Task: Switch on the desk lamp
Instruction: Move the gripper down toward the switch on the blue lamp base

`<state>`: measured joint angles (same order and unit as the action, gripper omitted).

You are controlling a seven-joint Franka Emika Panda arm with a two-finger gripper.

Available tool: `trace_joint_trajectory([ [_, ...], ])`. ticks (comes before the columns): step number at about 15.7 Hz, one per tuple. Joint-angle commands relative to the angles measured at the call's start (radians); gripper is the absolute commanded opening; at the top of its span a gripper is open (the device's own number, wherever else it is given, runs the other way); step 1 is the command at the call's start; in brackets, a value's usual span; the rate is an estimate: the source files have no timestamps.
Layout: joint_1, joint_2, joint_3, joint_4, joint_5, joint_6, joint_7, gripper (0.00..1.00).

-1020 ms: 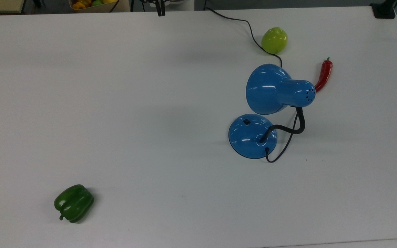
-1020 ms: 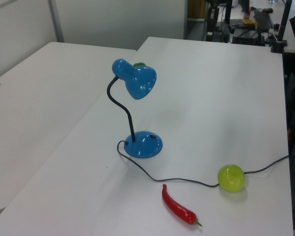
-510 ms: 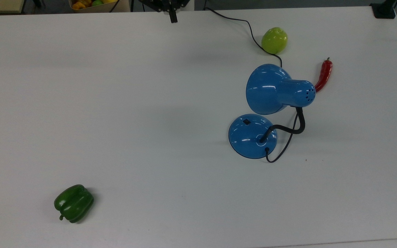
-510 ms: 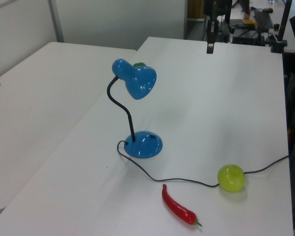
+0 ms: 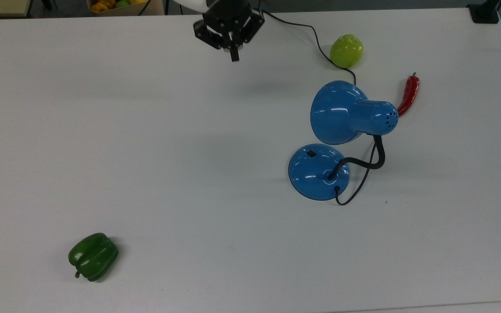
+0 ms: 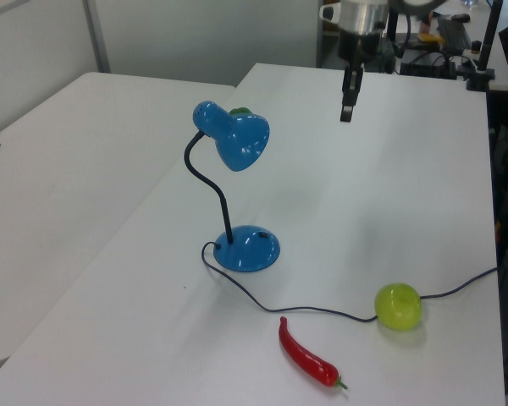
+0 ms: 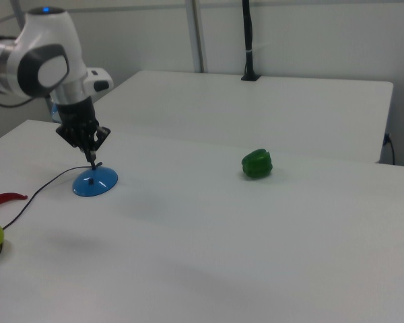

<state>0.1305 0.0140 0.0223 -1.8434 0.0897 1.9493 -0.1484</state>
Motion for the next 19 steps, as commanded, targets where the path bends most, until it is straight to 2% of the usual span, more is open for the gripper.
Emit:
trace_joint_trajectory([
  [1,0.017,-0.005,0.024,-0.112,-0.002,0.161,-0.016,0.00],
  [5,0.046,0.069,0.042,-0.135,-0.002,0.301,-0.002,0.00],
  [9,0.072,0.101,0.044,-0.195,-0.002,0.466,0.001,0.00],
  [19,0.138,0.248,0.051,-0.185,0.005,0.764,0.003,0.00],
])
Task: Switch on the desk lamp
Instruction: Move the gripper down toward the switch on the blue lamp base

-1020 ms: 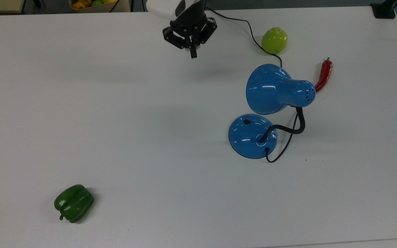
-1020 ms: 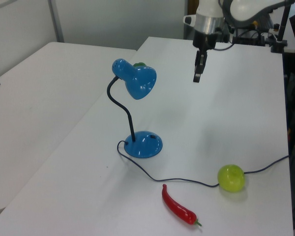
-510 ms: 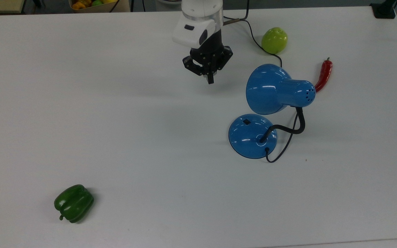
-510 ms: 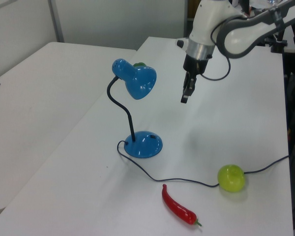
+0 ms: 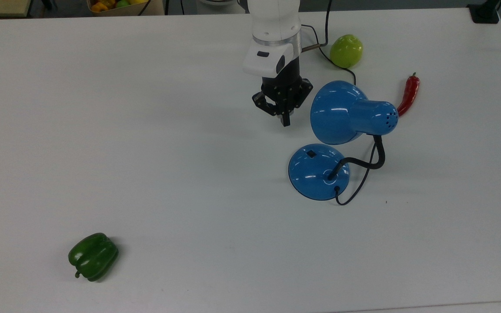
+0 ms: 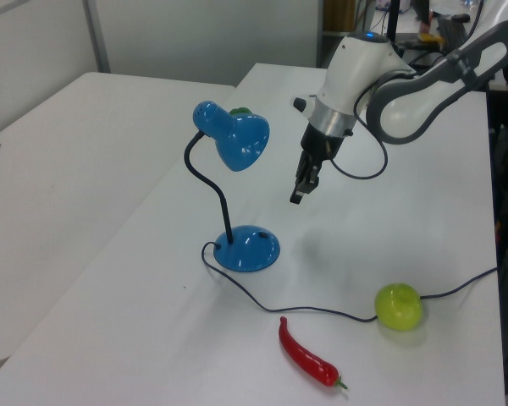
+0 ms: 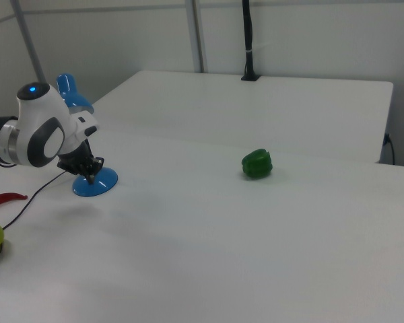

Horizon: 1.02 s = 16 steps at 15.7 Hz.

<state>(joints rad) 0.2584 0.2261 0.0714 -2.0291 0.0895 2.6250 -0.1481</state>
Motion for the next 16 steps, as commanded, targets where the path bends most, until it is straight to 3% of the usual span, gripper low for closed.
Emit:
trace_joint_trajectory([
  [1,0.010,0.047,0.011,0.001,0.007,0.119,0.002,0.00],
  [4,0.012,0.085,0.025,0.021,0.007,0.188,0.002,0.00],
  [16,0.039,0.196,0.033,0.130,-0.005,0.199,0.002,0.00],
])
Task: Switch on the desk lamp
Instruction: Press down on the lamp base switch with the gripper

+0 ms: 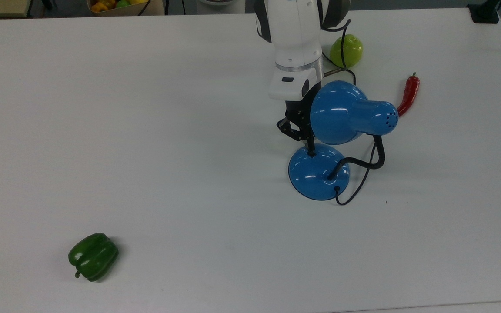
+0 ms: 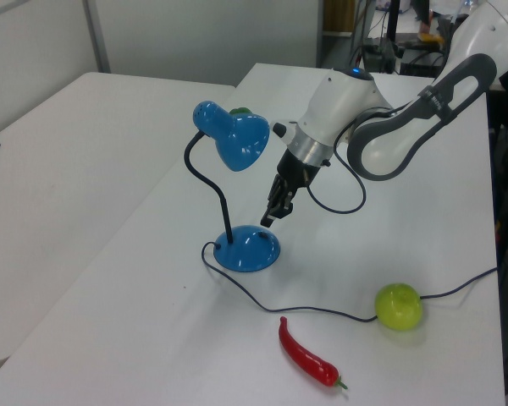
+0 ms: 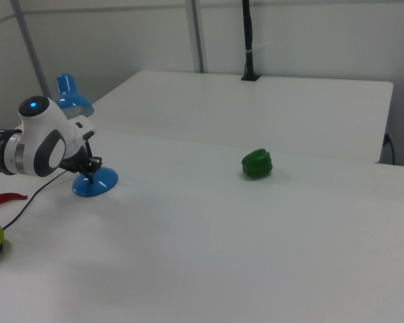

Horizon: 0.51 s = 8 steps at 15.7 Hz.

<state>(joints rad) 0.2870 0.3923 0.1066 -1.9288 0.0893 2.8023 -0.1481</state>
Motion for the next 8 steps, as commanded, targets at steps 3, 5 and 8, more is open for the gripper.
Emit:
trace_joint_trajectory([
  [3,0.011,0.048,-0.002,0.050,-0.005,0.022,0.002,0.00],
  [5,0.011,0.053,-0.002,0.051,-0.008,0.022,0.002,0.00],
  [8,0.011,0.062,-0.002,0.051,-0.010,0.022,0.001,0.00],
])
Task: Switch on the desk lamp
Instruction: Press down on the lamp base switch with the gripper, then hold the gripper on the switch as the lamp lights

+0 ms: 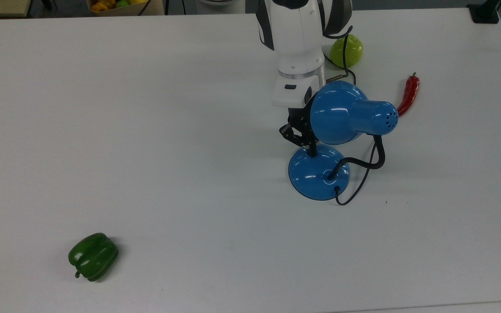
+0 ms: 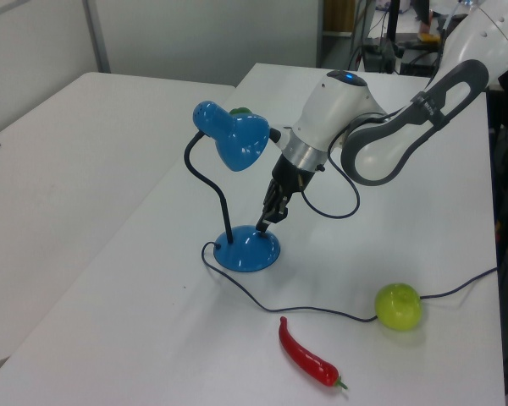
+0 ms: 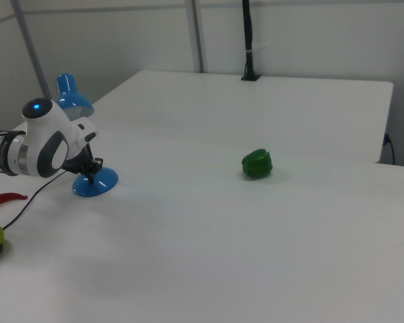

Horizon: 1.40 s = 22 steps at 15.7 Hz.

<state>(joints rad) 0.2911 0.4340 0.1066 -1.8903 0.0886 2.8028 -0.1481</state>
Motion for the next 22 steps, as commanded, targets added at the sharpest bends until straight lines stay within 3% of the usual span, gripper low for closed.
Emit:
trace_joint_trajectory([
  [1,0.007,0.023,-0.002,0.013,-0.010,0.021,0.001,0.00],
  [15,0.023,0.052,-0.002,0.010,-0.020,0.073,-0.001,0.00],
  [20,0.003,-0.033,-0.002,-0.033,-0.010,0.051,0.002,0.00],
  [22,-0.007,-0.073,-0.002,-0.035,-0.009,-0.044,0.004,0.00],
])
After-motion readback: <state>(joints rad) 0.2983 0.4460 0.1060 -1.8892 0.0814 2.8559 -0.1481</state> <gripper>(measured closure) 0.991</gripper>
